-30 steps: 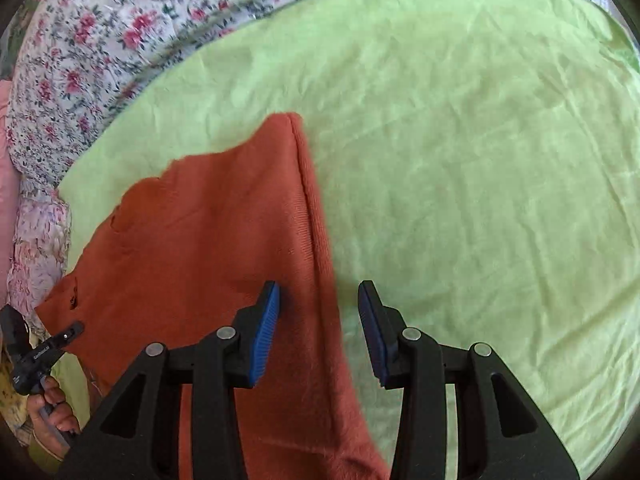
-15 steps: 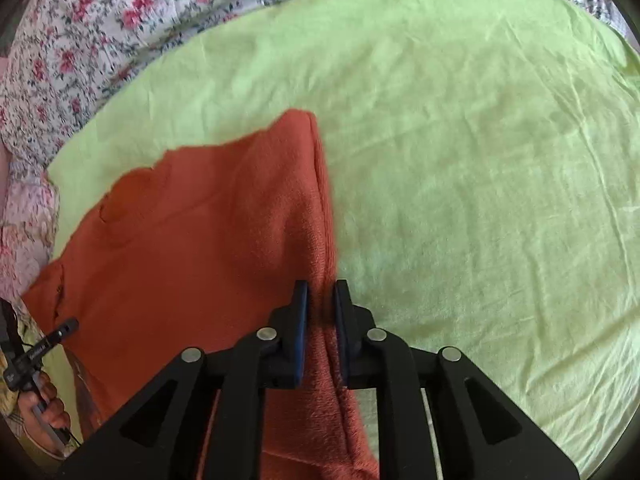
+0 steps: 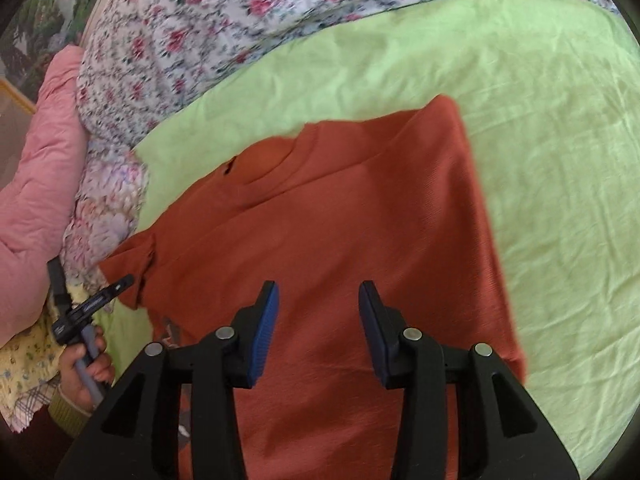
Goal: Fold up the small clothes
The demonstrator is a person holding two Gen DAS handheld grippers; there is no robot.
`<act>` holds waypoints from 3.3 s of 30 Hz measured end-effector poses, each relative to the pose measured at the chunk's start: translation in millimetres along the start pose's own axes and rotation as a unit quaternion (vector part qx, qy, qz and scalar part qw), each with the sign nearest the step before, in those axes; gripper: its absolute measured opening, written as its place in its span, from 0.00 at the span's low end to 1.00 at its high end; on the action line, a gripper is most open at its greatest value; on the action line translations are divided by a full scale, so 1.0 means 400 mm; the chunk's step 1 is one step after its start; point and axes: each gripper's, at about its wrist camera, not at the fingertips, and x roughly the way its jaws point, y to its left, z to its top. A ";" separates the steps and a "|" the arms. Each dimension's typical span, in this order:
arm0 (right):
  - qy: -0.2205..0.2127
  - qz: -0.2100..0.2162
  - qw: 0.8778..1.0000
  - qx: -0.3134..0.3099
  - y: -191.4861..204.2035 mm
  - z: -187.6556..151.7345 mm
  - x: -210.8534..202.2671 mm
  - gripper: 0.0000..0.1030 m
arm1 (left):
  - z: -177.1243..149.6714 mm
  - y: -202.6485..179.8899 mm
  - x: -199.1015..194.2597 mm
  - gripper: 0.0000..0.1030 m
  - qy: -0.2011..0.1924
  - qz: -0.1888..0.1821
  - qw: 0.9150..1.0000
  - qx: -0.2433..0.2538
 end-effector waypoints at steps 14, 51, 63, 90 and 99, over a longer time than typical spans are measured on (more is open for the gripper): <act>0.020 0.012 1.000 -0.010 0.033 -0.011 0.037 0.42 | 0.038 0.058 0.124 0.09 0.039 0.021 0.999 0.007; -0.046 -0.009 0.996 0.078 -0.155 -0.061 -0.099 0.42 | -0.180 -0.760 0.029 0.47 0.067 -0.275 0.944 0.168; -0.005 -0.004 0.996 0.091 -0.123 -0.037 0.031 0.42 | -0.239 -0.330 -0.074 0.56 0.053 -0.149 0.985 0.075; -0.062 -0.006 0.994 0.087 -0.176 0.007 0.024 0.07 | -0.179 -0.030 0.055 0.56 0.031 0.031 0.996 -0.072; -0.042 -0.048 0.997 0.042 -0.159 -0.002 0.048 0.07 | -0.177 0.005 0.058 0.56 0.044 -0.002 0.994 -0.104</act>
